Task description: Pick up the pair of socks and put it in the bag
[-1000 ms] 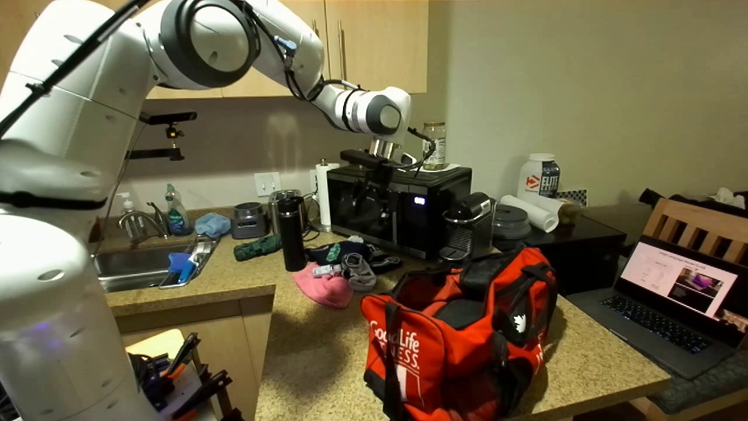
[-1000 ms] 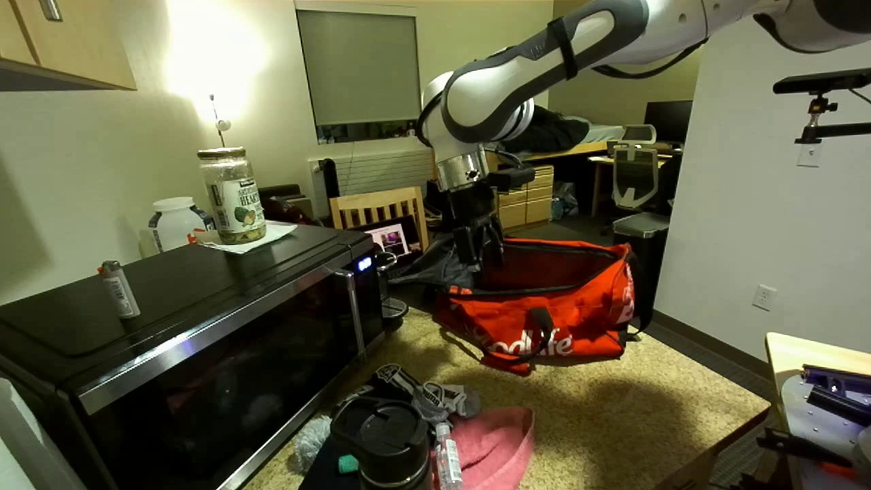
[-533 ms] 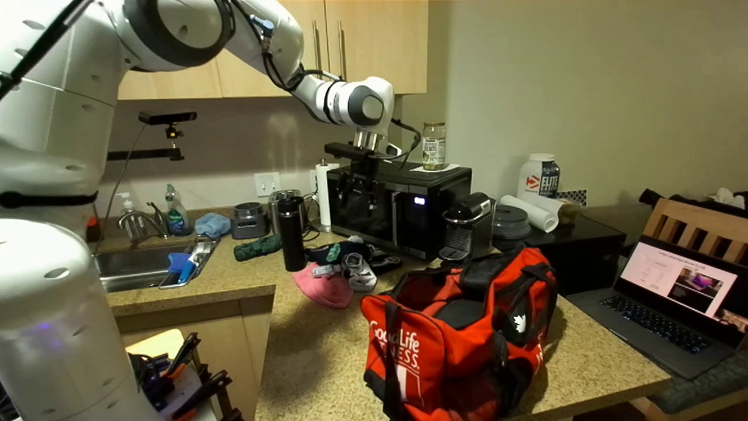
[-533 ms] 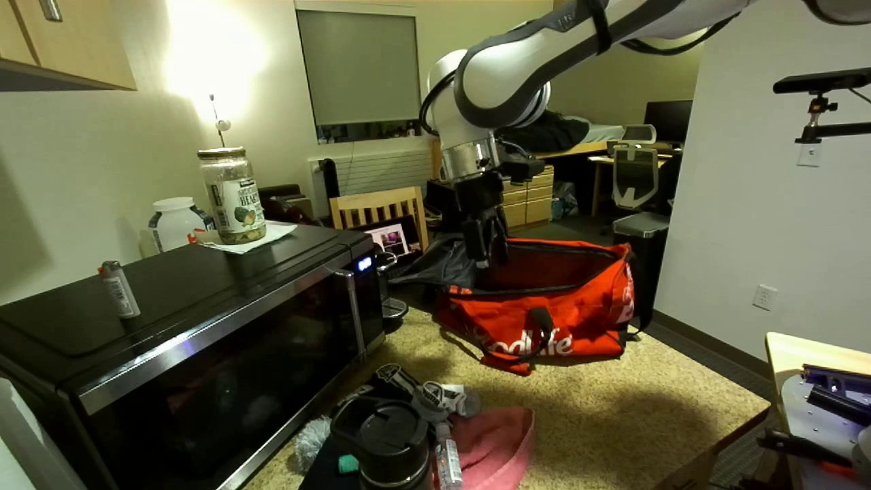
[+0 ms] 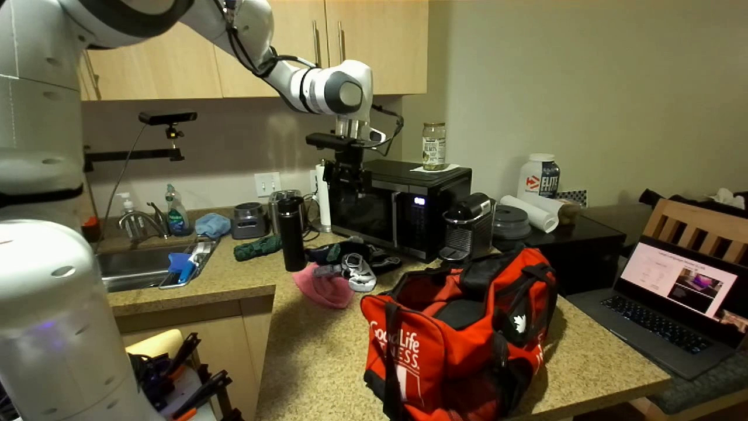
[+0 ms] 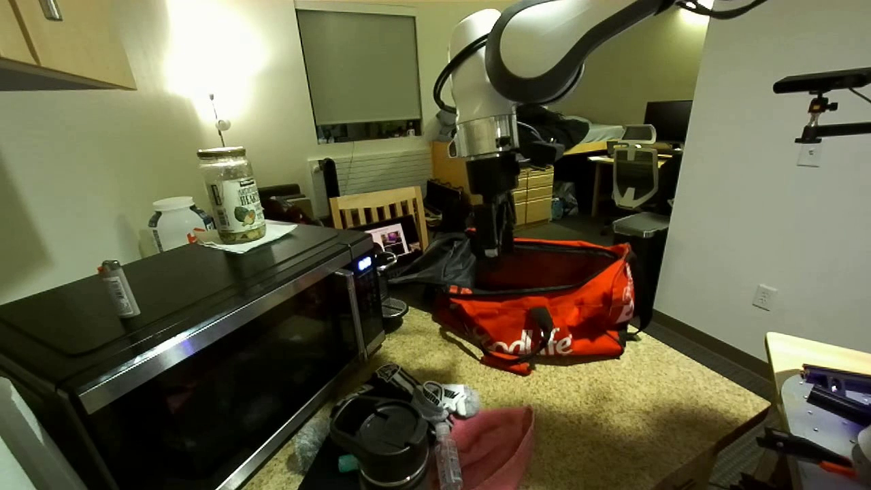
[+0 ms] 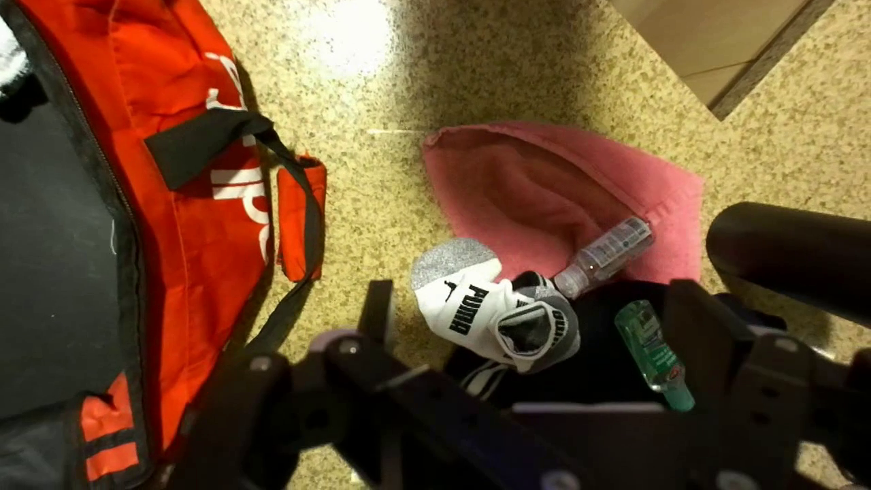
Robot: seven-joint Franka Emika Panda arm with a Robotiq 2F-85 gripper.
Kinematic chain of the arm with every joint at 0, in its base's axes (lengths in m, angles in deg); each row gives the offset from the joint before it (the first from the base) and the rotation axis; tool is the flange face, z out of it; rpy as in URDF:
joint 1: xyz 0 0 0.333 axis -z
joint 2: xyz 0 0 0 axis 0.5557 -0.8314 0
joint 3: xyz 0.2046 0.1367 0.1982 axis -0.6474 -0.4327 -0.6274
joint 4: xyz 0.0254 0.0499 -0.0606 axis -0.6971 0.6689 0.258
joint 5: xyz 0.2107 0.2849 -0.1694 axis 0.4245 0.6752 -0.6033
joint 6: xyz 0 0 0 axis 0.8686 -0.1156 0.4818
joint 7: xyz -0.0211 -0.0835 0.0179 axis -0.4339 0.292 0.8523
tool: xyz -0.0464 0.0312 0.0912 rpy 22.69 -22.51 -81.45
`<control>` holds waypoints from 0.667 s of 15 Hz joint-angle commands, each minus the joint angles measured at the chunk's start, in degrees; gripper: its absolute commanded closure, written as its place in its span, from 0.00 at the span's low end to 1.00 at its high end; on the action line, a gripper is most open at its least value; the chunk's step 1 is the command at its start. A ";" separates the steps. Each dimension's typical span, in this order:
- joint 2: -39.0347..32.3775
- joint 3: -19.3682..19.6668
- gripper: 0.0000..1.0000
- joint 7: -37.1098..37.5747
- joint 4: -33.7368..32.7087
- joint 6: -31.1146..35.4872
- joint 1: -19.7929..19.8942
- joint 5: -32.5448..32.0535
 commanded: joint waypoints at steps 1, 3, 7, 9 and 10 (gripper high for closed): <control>3.95 -0.52 0.00 1.62 5.90 4.78 -0.65 -0.78; 4.32 -0.67 0.00 1.62 7.14 6.00 -0.86 -0.52; 4.41 -0.92 0.00 1.32 8.67 8.00 -0.73 -0.25; 3.69 -0.94 0.00 0.80 8.37 7.19 -0.60 0.11; 3.26 -1.03 0.00 -0.01 8.28 6.64 -0.46 0.76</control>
